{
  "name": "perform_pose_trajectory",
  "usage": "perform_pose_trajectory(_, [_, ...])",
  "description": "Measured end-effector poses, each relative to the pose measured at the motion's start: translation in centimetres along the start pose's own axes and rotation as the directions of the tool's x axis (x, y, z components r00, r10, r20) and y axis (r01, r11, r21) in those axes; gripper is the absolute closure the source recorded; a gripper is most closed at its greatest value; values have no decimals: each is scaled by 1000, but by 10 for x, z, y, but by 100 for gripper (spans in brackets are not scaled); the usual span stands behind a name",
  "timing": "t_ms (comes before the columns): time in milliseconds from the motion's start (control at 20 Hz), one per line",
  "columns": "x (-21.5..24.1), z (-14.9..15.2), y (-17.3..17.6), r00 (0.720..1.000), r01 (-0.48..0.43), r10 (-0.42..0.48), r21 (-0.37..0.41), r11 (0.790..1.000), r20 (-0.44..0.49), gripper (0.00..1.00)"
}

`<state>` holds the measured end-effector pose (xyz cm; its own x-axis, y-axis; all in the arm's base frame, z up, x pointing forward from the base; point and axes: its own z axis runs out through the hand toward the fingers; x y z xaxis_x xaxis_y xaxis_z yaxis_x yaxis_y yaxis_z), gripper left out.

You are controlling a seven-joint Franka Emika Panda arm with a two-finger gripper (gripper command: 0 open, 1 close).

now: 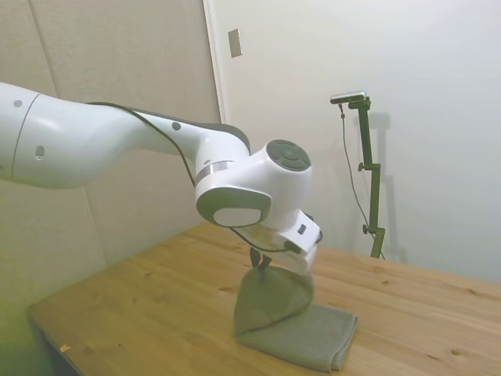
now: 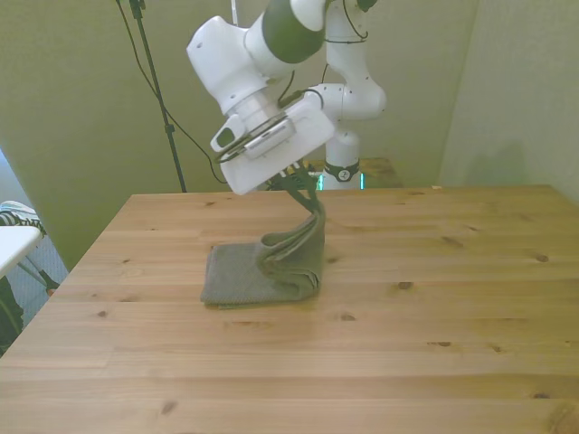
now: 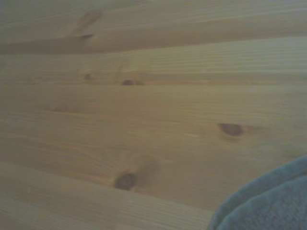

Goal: Unfold the towel

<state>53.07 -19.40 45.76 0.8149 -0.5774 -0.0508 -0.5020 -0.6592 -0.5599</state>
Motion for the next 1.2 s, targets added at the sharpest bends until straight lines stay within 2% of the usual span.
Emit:
perform_pose_trajectory(300, [-48, 51, -60, 993, 95, -94, -16, 995, 71, 100])
perform_pose_trajectory(350, [-56, 58, -64, 991, 108, -106, -21, 994, 78, 0])
perform_pose_trajectory(650, [-92, 95, -70, 980, 164, -154, -69, 984, 125, 0])
perform_pose_trajectory(1100, [-95, 100, -61, 981, 153, -141, -85, 985, 130, 0])
perform_pose_trajectory(1200, [-92, 98, -59, 990, 114, -100, -160, 981, 96, 0])
